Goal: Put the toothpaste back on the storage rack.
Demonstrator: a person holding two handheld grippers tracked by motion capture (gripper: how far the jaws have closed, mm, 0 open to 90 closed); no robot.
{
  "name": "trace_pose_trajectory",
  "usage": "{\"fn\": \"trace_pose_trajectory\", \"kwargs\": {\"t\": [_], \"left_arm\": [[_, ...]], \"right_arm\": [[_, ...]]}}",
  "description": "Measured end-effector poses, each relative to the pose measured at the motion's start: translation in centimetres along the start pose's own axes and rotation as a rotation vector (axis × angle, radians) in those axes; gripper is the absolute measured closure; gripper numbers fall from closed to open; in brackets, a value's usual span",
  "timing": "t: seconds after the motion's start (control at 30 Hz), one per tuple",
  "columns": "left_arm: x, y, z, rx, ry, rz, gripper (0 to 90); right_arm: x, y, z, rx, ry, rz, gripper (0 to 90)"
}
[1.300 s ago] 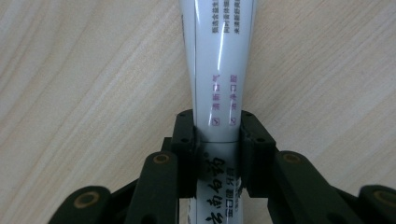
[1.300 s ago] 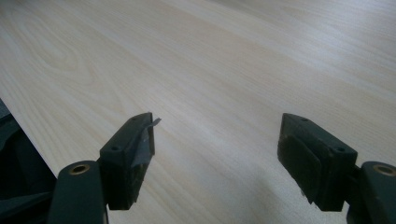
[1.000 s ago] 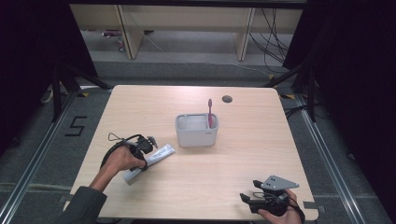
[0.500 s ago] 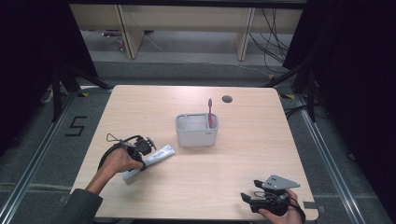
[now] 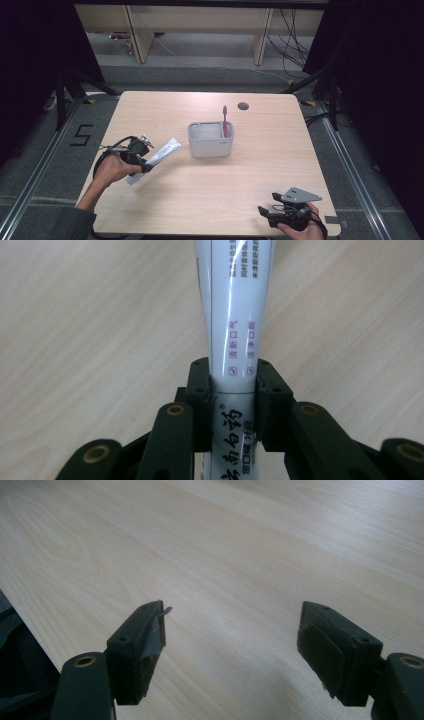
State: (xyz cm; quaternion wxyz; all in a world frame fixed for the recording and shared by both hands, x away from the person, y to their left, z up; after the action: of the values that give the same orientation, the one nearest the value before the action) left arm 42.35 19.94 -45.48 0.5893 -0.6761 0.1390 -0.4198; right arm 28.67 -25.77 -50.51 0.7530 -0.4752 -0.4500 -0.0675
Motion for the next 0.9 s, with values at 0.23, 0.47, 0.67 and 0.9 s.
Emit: {"fn": "trace_pose_trajectory", "kwargs": {"t": [0.23,0.47,0.67,0.9], "left_arm": [[0.5,-1.7,1.2,0.019,-0.094,-0.209,72.6],[1.0,-2.5,1.9,0.044,-0.162,-0.327,72.6],[1.7,-3.2,2.1,0.049,-0.171,-0.391,72.7],[3.2,-4.1,1.8,0.08,-0.236,-0.547,72.8]], "right_arm": [[0.0,0.1,0.0,0.0,0.0,0.001,28.2],[-0.1,0.0,0.1,0.001,0.016,0.006,28.2],[0.0,0.0,-0.2,-0.012,-0.012,-0.007,28.2],[-0.1,0.1,-0.3,-0.008,-0.011,-0.01,28.2]]}}
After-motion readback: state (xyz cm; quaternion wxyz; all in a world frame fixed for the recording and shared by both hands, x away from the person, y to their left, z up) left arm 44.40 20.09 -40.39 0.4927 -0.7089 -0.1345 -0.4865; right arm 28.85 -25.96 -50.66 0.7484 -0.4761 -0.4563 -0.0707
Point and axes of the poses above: each handheld gripper's, and its own axes: y roughly forward along the jaws, x roughly out of its top, z roughly to its left, the point moved 2 cm from there along y, roughly forward along the jaws, and after that the axes turned 2 degrees about y, right-handed, at the moved point
